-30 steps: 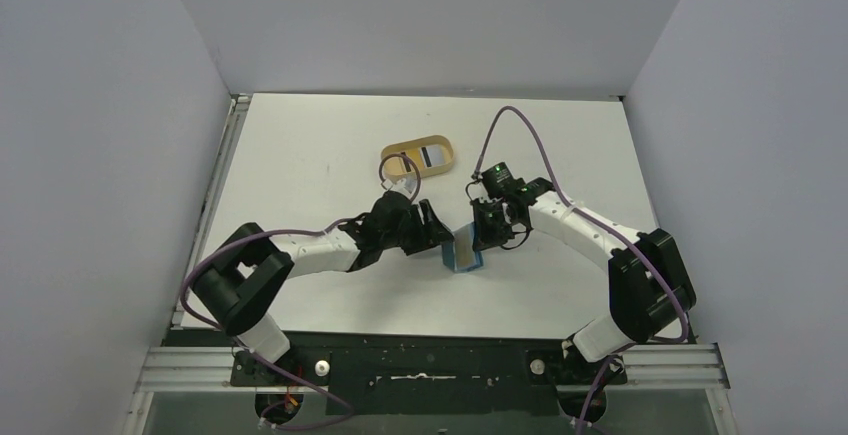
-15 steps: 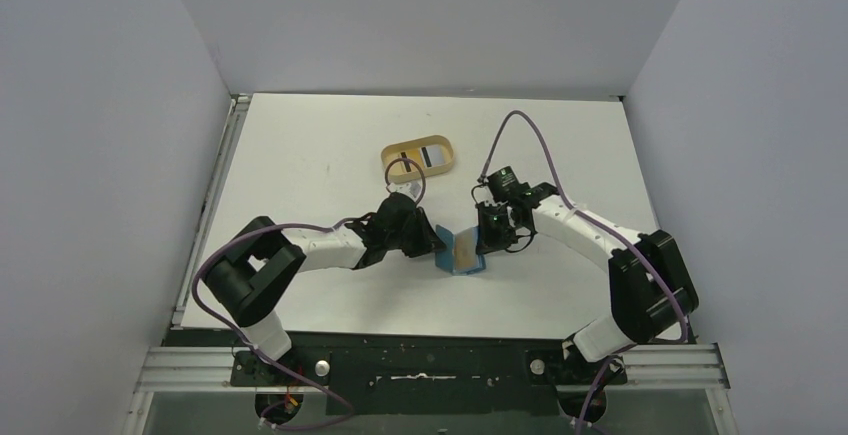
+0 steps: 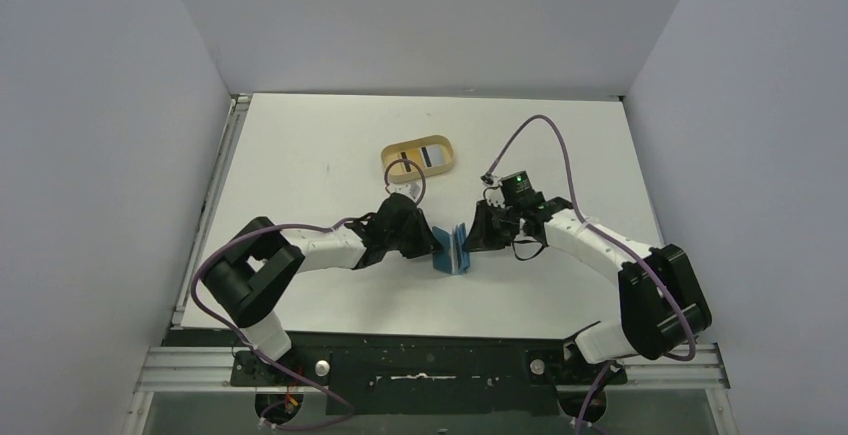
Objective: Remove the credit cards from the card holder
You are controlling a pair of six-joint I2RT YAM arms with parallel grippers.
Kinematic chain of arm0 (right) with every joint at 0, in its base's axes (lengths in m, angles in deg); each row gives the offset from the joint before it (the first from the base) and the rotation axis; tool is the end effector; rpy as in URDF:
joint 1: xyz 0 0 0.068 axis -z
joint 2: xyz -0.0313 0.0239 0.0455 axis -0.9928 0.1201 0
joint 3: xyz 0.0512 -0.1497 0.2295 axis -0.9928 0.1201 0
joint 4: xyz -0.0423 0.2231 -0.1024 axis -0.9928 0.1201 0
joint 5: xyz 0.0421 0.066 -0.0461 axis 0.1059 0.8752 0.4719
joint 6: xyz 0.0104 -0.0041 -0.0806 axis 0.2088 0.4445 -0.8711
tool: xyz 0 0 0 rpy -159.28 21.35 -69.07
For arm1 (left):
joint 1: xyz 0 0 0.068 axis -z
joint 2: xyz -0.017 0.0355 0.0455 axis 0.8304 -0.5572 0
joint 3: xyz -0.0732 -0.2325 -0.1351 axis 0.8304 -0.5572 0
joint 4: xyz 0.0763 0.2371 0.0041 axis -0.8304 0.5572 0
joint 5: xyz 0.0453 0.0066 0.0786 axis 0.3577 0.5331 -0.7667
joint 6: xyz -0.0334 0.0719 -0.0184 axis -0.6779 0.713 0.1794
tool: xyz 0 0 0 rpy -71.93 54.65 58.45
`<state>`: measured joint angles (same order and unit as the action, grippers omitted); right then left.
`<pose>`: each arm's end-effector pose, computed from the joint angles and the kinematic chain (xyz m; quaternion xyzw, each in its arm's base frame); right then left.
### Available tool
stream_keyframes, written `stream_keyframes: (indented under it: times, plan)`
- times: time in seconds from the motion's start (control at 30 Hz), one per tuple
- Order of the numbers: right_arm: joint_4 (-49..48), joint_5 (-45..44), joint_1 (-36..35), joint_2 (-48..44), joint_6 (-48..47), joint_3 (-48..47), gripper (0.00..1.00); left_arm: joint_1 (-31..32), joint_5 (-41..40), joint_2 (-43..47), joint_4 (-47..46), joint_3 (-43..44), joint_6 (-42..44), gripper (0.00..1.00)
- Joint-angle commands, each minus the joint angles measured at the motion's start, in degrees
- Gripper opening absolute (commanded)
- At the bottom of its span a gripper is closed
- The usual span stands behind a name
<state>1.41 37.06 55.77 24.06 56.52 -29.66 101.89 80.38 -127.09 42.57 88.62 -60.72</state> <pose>0.2348 0.1590 0.1853 -0.0428 0.9329 0.3354 0.1236 0.2397 -0.2578 0.1411 -0.0567 0.9073 -0.3536 0.2203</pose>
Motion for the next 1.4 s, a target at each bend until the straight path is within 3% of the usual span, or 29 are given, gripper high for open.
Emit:
stream_keyframes:
  times: [0.0,0.3,0.33,0.4,0.47,0.5,0.7,0.8,1.03,1.37]
  plan:
    - [-6.88,3.56,2.89,-1.96,0.98,2.91,0.0,0.51,0.16,2.18,0.59,1.32,1.73,0.0]
    - [-0.45,-3.66,7.8,-0.63,-2.69,5.38,0.02,0.5,-0.45,3.76,3.74,1.93,3.36,0.0]
    - [0.51,-4.67,7.99,-0.39,-3.05,5.12,0.13,0.45,-0.55,3.87,4.16,2.06,3.54,0.0]
    - [2.41,-6.67,8.07,-0.79,-4.0,4.07,0.51,0.51,-0.59,3.99,4.82,2.19,3.92,0.0]
    - [3.86,-8.56,8.06,-2.82,-4.85,2.48,0.71,0.44,-0.55,4.17,5.28,2.2,4.05,0.0]
    - [4.54,-9.53,7.94,-4.16,-5.33,1.49,0.74,0.46,-0.55,4.18,5.41,2.21,4.06,0.0]
    - [2.39,-12.45,7.18,-17.39,-4.64,-1.26,0.75,0.51,-1.07,3.84,6.63,2.44,4.6,0.0]
    - [-3.06,-7.36,6.9,-22.0,-3.14,-0.1,0.73,0.5,-1.36,3.55,7.41,2.94,4.85,0.0]
    - [-18.08,6.07,6.19,-16.69,6.12,6.16,0.7,0.56,-1.53,2.41,6.98,3.05,4.14,0.0]
    - [-25.51,5.05,6.15,-11.9,9.32,13.84,0.68,0.56,-3.32,2.29,6.74,1.12,3.1,0.0]
